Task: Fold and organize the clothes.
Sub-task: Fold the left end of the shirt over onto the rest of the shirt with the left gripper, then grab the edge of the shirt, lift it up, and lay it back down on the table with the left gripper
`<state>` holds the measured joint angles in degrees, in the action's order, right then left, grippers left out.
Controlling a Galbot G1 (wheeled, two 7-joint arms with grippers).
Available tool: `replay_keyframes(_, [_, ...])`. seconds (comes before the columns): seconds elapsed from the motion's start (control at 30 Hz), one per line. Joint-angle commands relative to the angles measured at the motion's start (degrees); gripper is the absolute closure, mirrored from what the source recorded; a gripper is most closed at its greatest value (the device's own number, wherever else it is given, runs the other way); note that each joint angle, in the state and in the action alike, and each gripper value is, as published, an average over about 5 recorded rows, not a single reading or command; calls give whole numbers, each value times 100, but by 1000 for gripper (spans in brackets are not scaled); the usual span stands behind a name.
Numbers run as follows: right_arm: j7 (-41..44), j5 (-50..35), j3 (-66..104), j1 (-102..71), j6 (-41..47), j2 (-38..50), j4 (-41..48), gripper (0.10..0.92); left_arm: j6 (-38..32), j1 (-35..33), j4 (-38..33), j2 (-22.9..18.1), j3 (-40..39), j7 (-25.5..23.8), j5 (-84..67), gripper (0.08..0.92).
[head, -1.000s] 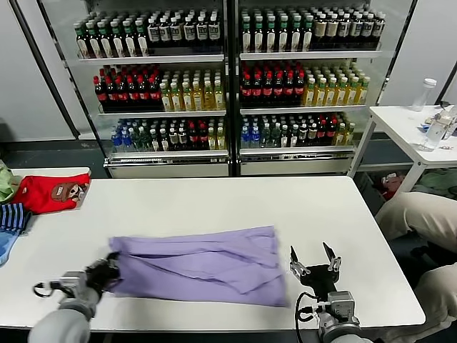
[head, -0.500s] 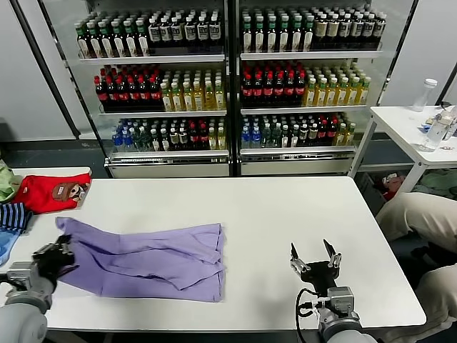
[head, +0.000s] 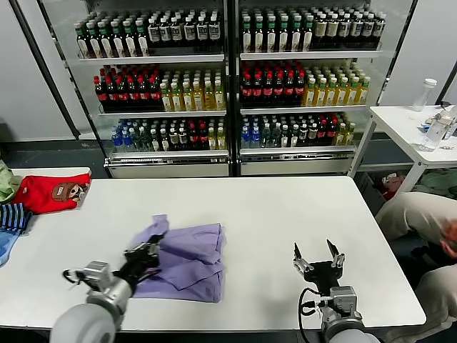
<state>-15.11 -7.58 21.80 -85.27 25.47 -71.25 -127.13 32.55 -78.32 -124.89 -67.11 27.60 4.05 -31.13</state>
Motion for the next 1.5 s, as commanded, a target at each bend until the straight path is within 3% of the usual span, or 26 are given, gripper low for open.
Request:
replay_keyframes(0.03, [2,-7,32,15,5,4,36,203,75,768,695,-486,-1178,75,484,886])
replay_keyframes(0.2, [7,-6,15,25,18,-10,35,203,-50,1040,1103,-753,-1461,253,898,877])
replay_keyframes(0.33, [12,-8,19,41,23,-9,42,203,-138,1075,984,-821,-1649,319,1037,794])
replay_keyframes(0.47, [19,-18,24,71,22,-4,81,203,-100,866,303,-564,-1407,321,934,681])
replay_keyframes(0.63, [30,-44,9,131,14,-10,112,203,20,339,-460,8,-254,377,482,534])
replay_keyframes(0.8, [45,-56,2,150,-2,2,145,203,11,-325,366,374,852,246,487,396])
replay_keyframes(1.03, [49,-39,-18,130,-8,14,155,203,-198,-400,1483,187,889,94,681,207])
replay_keyframes(1.5, [51,-47,-30,131,-28,52,166,203,-275,-153,1820,39,791,24,-11,181])
